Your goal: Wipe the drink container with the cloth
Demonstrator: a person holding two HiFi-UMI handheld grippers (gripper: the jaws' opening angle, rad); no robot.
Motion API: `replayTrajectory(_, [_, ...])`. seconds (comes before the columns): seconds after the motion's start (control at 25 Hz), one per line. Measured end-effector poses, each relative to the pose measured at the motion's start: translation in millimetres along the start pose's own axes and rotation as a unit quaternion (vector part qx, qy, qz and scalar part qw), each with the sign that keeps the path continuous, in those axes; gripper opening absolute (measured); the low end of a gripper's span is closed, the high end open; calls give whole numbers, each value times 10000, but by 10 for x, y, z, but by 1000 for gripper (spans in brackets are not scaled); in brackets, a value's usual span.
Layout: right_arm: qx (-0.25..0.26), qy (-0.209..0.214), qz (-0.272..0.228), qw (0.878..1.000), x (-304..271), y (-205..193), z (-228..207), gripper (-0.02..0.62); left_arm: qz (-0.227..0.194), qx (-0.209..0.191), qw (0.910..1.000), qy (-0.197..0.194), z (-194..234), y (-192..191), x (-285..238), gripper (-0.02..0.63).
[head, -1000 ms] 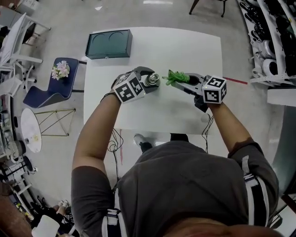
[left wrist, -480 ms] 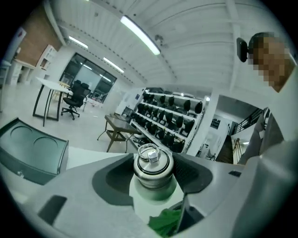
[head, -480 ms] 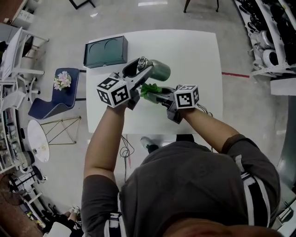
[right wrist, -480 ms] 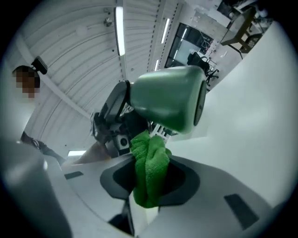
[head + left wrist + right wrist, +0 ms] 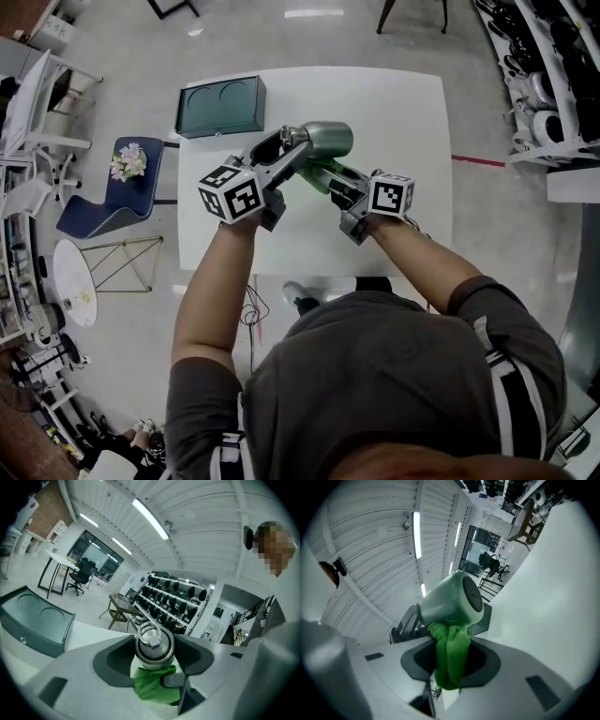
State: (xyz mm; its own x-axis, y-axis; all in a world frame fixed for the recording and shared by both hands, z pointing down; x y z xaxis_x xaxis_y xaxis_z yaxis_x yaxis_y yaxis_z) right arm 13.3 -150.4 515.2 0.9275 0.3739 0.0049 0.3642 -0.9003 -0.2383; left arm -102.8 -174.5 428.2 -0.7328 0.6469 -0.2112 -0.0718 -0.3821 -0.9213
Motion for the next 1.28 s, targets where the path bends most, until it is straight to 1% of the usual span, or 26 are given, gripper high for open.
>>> replayTrajectory(0.2, [-49, -61, -583, 9983, 240, 343, -68, 98, -203, 432, 9989, 24, 111, 6, 61, 252])
replayTrajectory(0.28, [-53, -83, -720, 9974, 274, 431, -64, 97, -243, 609, 9978, 20, 133, -15, 63, 252])
replayTrajectory(0.36, [1, -80, -595, 9982, 225, 394, -41, 98, -254, 744, 9969, 1, 120, -43, 26, 252])
replayTrajectory(0.44, [148, -28, -309, 9994, 111, 279, 23, 97, -274, 851, 9960, -44, 90, -56, -34, 252])
replayTrajectory(0.56, [299, 44, 30, 9995, -65, 123, 107, 98, -240, 845, 9960, -129, 45, -63, -93, 252])
replayTrajectory(0.64, [270, 78, 48, 9996, -75, 103, 106, 98, -212, 833, 9961, -176, 27, -76, -85, 252])
replayTrajectory(0.72, [257, 39, -43, 9997, 16, 168, 59, 98, -236, 862, 9958, -202, 23, -79, -55, 252])
replayTrajectory(0.88, [123, -234, -577, 9980, 290, 435, -107, 98, -350, 963, 9945, -197, 93, -70, 80, 252])
replayTrajectory(0.96, [103, -292, -701, 9971, 340, 504, -128, 97, -373, 1050, 9935, -216, 97, -87, 104, 252])
replayTrajectory(1.0, [133, -276, -647, 9974, 318, 492, -120, 97, -391, 1106, 9928, -232, 83, -94, 89, 252])
replayTrajectory(1.12, [248, -102, -282, 9992, 128, 327, -6, 97, -473, 1238, 9906, -326, -1, -78, -30, 252])
replayTrajectory(1.2, [261, 45, -80, 9996, 2, 203, 89, 97, -479, 1209, 9907, -396, -53, -48, -87, 252])
replayTrajectory(1.28, [273, 110, -11, 9996, -38, 148, 114, 98, -436, 1137, 9916, -441, -68, -39, -75, 252])
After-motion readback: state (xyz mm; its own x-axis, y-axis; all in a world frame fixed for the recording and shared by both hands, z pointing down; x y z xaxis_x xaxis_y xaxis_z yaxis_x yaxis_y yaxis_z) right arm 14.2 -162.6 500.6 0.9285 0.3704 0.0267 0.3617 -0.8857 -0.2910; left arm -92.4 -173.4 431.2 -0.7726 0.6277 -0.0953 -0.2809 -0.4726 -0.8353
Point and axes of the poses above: the fingertips, and each gripper's own axes: x backward along the fingers, z to its left, y out of its top, the point moved 5 cm from there along x, backward along the fingers, and after that the axes turned 13 degrees about -x, right-handed, at the moved point
